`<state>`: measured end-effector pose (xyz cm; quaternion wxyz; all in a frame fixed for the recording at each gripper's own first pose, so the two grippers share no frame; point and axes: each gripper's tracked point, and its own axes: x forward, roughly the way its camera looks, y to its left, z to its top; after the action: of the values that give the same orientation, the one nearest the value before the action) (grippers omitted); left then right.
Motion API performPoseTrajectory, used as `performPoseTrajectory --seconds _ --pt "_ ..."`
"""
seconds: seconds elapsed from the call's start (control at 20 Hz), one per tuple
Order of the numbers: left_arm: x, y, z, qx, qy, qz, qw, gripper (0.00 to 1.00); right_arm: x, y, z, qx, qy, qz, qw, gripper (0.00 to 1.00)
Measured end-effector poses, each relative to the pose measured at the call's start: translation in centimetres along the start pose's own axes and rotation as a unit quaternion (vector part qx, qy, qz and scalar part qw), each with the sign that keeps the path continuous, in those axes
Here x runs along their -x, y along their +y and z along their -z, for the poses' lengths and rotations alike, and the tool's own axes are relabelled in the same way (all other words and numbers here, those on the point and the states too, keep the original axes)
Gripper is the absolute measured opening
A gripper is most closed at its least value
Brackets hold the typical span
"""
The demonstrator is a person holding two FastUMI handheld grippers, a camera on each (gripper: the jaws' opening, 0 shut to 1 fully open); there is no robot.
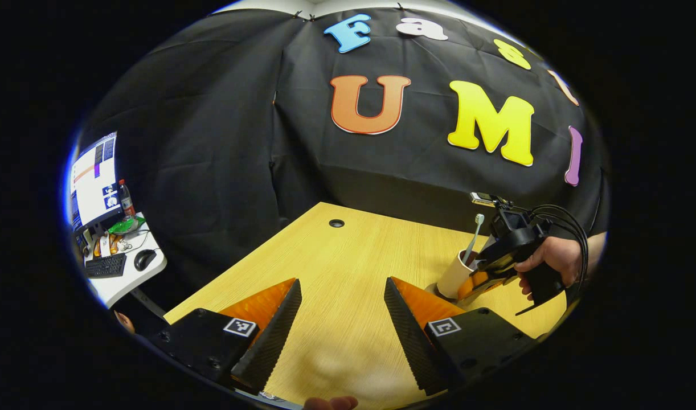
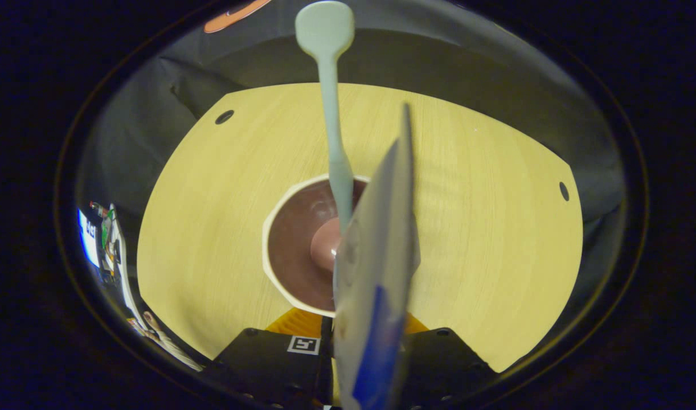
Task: Put the toothbrush and toothpaste on the desktop into the cup, then pick up the cup and place it on the coaster on the desktop.
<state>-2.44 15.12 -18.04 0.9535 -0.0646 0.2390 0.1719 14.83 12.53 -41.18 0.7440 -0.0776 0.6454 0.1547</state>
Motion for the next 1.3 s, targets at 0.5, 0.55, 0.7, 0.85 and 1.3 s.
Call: performPoseTrajectory --seconds 0.5,0.55,0.7,0.85,1.3 --pt "1.1 0.4 0.2 -0.001 0.004 0.004 1.0 0.94 1.4 0.3 0.5 -0.014 0.012 0.011 1.0 0.67" --pt "1.1 0.3 0.1 -0.002 0.003 0.007 1.0 0.94 1.7 0.5 0.6 -0.018 0.011 0.008 1.0 0.83" --pt "1.3 -0.4 -0.3 -0.01 -0.003 0.017 1.0 0.93 2.6 0.2 1.5 -0.036 0.009 0.006 0.999 0.83" --pt "1.5 -1.5 -0.7 -0.021 -0.011 0.034 0.999 0.93 3.7 -0.3 2.6 -0.053 0.0 0.003 0.999 0.83" --pt "2.8 -8.9 -2.3 -0.054 -0.029 0.126 0.99 0.93 12.2 -5.7 6.1 -0.109 -0.102 0.029 0.988 0.83"
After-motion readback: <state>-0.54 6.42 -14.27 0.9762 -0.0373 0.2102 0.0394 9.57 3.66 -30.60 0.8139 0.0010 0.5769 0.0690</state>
